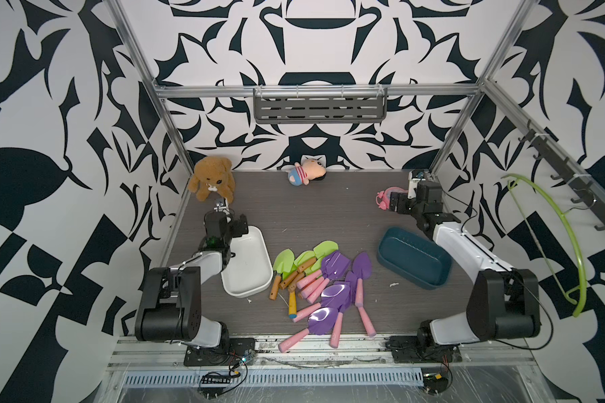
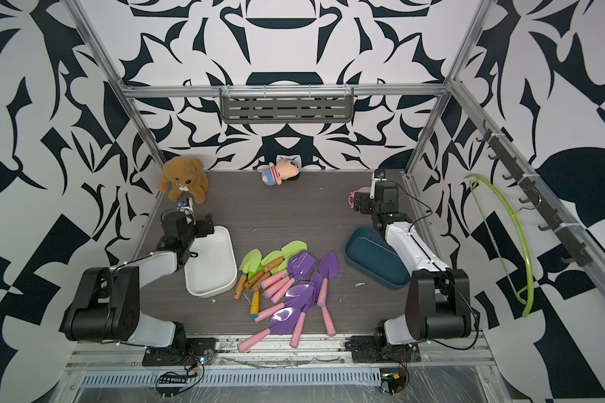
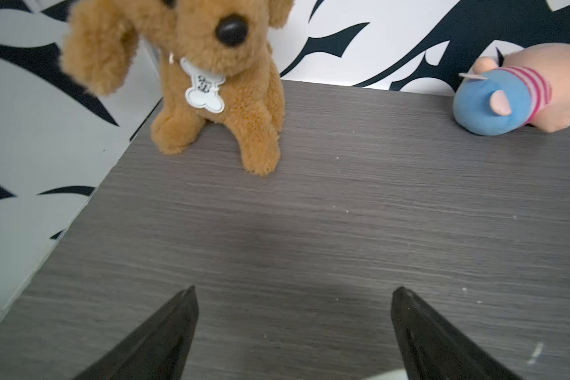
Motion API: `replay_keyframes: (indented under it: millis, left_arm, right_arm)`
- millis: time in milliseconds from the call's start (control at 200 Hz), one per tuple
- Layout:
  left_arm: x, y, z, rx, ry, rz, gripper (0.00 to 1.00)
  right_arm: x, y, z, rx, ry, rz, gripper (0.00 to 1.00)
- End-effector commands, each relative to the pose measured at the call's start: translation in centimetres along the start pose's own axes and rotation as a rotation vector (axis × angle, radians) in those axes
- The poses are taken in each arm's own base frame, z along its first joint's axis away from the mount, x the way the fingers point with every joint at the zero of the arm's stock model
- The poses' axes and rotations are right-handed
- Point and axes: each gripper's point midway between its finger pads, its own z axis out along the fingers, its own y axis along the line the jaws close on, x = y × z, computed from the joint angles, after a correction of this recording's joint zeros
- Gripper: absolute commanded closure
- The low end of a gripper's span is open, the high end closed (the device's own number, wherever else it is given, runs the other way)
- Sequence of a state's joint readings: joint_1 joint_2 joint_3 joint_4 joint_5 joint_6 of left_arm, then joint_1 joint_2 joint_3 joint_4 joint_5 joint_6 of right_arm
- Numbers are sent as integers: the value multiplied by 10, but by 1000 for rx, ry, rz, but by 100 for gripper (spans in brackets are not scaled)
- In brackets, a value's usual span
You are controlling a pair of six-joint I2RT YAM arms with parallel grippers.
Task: Sort the small shovels by color and place them into the storage box
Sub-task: Adjust the storage box at the center of the board.
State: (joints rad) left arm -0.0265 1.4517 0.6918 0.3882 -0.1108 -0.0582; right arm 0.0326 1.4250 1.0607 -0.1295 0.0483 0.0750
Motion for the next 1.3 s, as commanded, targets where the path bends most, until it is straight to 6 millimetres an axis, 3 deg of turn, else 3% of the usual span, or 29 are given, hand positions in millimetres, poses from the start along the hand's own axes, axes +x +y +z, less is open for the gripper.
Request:
replay_keyframes:
  millis: [0, 130, 255, 365, 445, 565, 800, 930, 1115, 1295]
  left_arm:
    - [-12, -35, -23, 196, 176, 43, 1]
    - [-40, -68, -61, 381, 274, 36, 1]
    - [-52, -89, -94, 506, 296, 41, 1]
    - [-44, -101, -107, 581, 309, 5, 1]
    - [-32, -107, -107, 613, 333, -6, 0]
    - [-18, -110, -102, 626, 363, -29, 1]
    - [-5, -107, -99, 610, 379, -12, 1]
    - [3, -105, -98, 606, 397, -4, 1]
    - [9, -105, -95, 605, 416, -10, 1]
    - [9, -106, -96, 613, 421, -21, 1]
  right_arm:
    - [31, 15, -33, -65, 247, 85, 1]
    - [62, 25, -68, -110, 425, 170, 1]
    - [119, 35, -104, -153, 608, 222, 1]
    - [160, 36, -129, -133, 711, 201, 2]
    - [177, 38, -136, -138, 746, 189, 6]
    - [186, 42, -130, -127, 785, 164, 8]
    - [181, 42, -89, -52, 792, 42, 9]
    - [196, 51, -80, -59, 869, -15, 11]
    - [208, 62, -70, -77, 876, 42, 35]
    - [200, 73, -57, -90, 835, 145, 57]
